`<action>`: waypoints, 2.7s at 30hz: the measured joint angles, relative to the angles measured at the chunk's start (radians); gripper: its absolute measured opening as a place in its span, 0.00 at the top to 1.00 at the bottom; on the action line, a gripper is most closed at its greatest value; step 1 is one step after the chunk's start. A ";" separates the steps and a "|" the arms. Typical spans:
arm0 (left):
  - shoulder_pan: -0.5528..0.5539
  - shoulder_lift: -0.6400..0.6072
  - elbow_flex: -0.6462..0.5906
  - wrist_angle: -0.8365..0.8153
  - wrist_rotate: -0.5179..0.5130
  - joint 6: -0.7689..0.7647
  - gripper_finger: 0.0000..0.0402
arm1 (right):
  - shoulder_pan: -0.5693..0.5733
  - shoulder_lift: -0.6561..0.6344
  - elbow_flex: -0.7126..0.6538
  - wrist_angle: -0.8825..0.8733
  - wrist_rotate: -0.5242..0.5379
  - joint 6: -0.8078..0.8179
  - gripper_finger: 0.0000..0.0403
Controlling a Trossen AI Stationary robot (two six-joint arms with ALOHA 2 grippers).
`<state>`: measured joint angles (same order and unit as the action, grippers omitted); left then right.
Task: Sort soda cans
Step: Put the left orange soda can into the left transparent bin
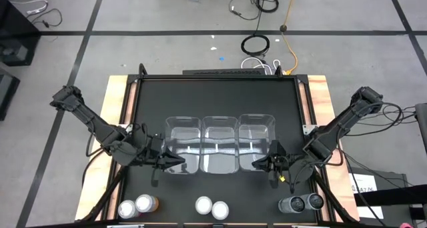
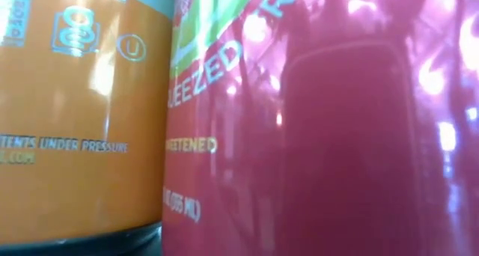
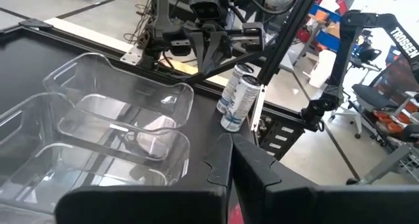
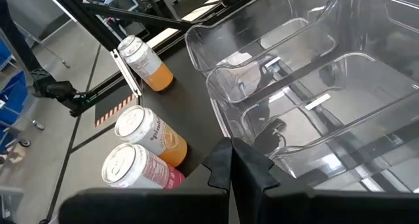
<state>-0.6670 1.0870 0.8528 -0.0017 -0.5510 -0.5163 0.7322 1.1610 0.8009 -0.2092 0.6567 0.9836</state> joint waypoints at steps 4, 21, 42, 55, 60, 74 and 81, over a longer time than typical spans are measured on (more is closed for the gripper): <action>0.000 0.000 0.000 0.000 0.000 0.000 0.96 | 0.000 0.000 0.000 0.004 0.000 0.000 1.00; 0.000 0.000 0.000 -0.014 -0.026 -0.001 0.76 | 0.000 0.000 0.000 0.012 0.002 0.052 1.00; -0.003 -0.001 -0.001 -0.049 0.002 -0.013 0.10 | 0.000 0.001 0.000 0.009 0.001 0.041 1.00; 0.017 -0.001 -0.001 -0.038 -0.057 -0.320 0.09 | 0.000 0.001 0.000 -0.006 -0.007 -0.012 1.00; 0.017 0.000 0.028 -0.182 -0.109 -0.490 0.11 | 0.003 0.001 0.001 -0.013 -0.009 -0.012 1.00; -0.026 0.225 0.444 -0.882 0.133 -0.786 0.15 | 0.003 0.001 0.001 -0.074 -0.035 -0.027 1.00; -0.096 0.328 0.536 -1.089 0.263 -0.923 0.15 | 0.003 0.001 0.001 -0.074 -0.035 -0.027 1.00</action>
<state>-0.7628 1.4151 1.3889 -1.0910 -0.2878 -1.4395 0.7349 1.1618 0.8021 -0.2828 0.6220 0.9569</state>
